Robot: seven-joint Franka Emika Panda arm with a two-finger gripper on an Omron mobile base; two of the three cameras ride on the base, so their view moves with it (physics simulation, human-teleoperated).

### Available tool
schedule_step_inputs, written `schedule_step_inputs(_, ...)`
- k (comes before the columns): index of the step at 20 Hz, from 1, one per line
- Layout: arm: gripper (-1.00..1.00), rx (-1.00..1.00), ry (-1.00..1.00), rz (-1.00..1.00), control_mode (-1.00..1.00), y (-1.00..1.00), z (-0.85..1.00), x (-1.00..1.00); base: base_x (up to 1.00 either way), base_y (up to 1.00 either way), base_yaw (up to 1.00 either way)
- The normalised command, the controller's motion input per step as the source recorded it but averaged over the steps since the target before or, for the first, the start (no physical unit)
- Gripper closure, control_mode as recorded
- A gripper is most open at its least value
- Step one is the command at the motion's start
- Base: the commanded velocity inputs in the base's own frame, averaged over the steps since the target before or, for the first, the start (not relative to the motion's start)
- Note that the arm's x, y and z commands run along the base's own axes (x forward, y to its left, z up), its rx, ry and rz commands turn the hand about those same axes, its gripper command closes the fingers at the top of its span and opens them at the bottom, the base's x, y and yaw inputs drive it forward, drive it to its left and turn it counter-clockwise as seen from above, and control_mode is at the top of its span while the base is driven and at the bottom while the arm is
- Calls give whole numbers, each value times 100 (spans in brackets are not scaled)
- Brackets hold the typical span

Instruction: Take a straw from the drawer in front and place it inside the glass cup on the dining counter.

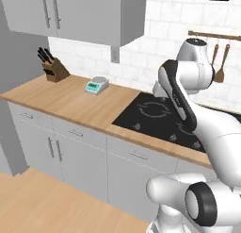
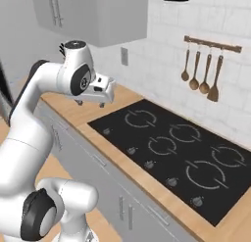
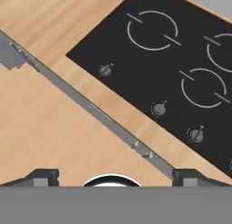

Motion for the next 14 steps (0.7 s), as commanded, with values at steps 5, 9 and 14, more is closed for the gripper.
schedule_step_inputs(5, -100, 0, 0, 0, 100, 0, 0, 0, -13, -74, 61)
schedule_step_inputs(9, -100, 0, 0, 0, 100, 0, 0, 0, -10, -84, 52)
schedule_step_inputs(14, -100, 0, 0, 22, -100, -31, -2, -12, -13, -37, 19)
